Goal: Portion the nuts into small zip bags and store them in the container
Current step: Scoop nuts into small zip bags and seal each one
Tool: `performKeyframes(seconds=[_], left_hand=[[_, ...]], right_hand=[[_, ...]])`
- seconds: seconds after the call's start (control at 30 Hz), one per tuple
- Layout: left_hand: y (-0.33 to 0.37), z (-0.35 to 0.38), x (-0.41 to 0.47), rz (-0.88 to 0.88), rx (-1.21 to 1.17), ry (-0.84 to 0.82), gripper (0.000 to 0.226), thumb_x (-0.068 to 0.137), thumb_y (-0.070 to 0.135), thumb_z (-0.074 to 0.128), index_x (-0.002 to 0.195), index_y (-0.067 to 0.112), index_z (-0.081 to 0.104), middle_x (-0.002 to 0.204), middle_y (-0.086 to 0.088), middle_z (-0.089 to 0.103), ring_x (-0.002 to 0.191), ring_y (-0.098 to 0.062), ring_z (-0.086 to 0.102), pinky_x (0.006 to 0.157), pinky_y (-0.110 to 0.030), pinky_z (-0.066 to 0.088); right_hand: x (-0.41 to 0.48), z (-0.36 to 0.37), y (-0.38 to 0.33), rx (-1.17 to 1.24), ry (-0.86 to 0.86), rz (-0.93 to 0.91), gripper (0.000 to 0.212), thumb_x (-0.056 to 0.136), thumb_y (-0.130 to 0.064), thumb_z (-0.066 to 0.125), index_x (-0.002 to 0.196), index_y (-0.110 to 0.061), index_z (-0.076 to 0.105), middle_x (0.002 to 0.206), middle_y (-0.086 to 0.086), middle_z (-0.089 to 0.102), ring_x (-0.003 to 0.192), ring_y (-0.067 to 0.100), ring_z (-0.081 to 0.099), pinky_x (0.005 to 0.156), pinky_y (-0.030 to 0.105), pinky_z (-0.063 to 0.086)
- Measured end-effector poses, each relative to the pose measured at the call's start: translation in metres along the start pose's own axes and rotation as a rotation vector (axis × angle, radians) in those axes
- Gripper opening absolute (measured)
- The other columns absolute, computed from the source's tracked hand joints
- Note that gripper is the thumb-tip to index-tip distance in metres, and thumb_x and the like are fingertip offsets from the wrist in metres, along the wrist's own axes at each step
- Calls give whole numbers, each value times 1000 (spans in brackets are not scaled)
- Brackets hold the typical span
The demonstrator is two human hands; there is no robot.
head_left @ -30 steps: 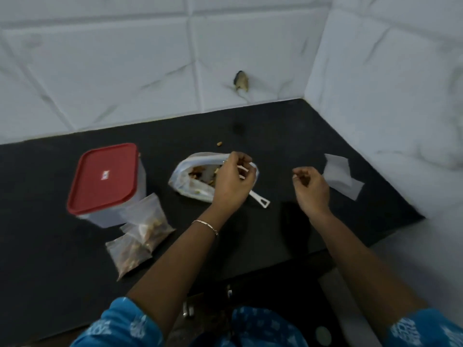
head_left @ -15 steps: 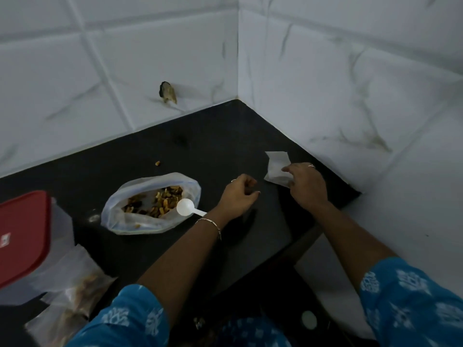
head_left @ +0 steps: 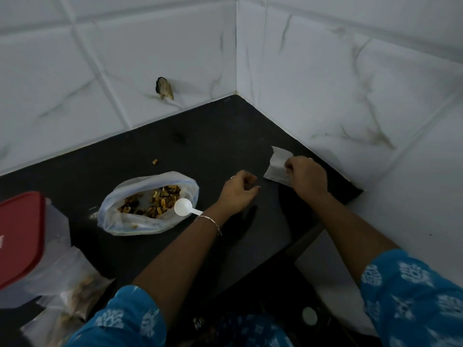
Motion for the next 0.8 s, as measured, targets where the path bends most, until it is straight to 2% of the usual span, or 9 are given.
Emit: performKeyframes(seconds=[0.07, 0.17, 0.27, 0.37, 0.5, 0.57, 0.7, 0.8], left_hand=[[6, -4, -3, 24, -35, 50, 27, 91, 18, 64, 117, 13, 59, 112, 3, 64, 99, -9, 61, 85, -19, 47], [17, -15, -9, 48, -138, 144, 18, 92, 21, 64, 109, 15, 62, 99, 8, 63, 88, -3, 59, 76, -12, 46], [27, -29, -16, 55, -257, 192, 13, 91, 25, 65, 100, 16, 63, 94, 2, 66, 87, -11, 63, 76, -20, 51], [33, -43, -28, 84, -331, 223, 16, 90, 32, 66, 93, 16, 62, 90, -7, 67, 86, -23, 66, 77, -35, 54], [25, -63, -55, 96, -399, 285, 27, 91, 35, 65, 92, 9, 59, 89, -21, 67, 86, -37, 66, 75, -47, 55], [17, -74, -72, 104, -363, 317, 23, 94, 33, 60, 92, 11, 56, 86, -21, 67, 80, -34, 66, 72, -45, 54], [-6, -97, -108, 122, -186, 453, 18, 100, 24, 49, 84, 16, 48, 70, -2, 57, 63, -11, 55, 62, -35, 49], [-28, -114, -133, 49, -203, 564, 21, 99, 26, 52, 86, 10, 53, 75, -8, 62, 70, -22, 62, 70, -50, 55]], right_hand=[[1, -12, -6, 140, 56, 89, 13, 92, -20, 62, 101, -14, 70, 99, 5, 71, 87, 20, 66, 74, 30, 52], [1, -32, -24, 297, 49, 110, 16, 90, -21, 65, 102, -13, 73, 97, 2, 73, 80, 11, 63, 69, 18, 43], [-2, -46, -48, 501, -1, 102, 16, 88, -21, 69, 99, -11, 75, 92, 0, 74, 78, 6, 64, 65, 10, 43], [-14, -53, -78, 752, -126, 150, 9, 85, -18, 72, 94, -15, 75, 84, -3, 73, 76, 7, 68, 71, 24, 55], [-36, -59, -122, 987, -250, 152, 6, 85, -14, 71, 86, -18, 75, 78, 0, 74, 75, 11, 72, 72, 29, 58], [-44, -57, -141, 1037, -282, 152, 7, 85, -14, 71, 81, -20, 74, 74, 0, 74, 73, 11, 72, 72, 30, 58], [-58, -47, -177, 975, -301, 77, 7, 80, -17, 76, 76, -21, 72, 69, -2, 73, 68, 9, 71, 72, 34, 60], [-64, -44, -196, 876, -261, 6, 7, 76, -15, 76, 76, -20, 70, 68, -5, 71, 65, 5, 68, 67, 28, 58]])
Point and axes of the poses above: each hand's wrist, its own x-axis towards the middle knuckle, its own z-axis out of the palm, y = z × x, the point moved 2 cm from there along x, towards the middle knuckle
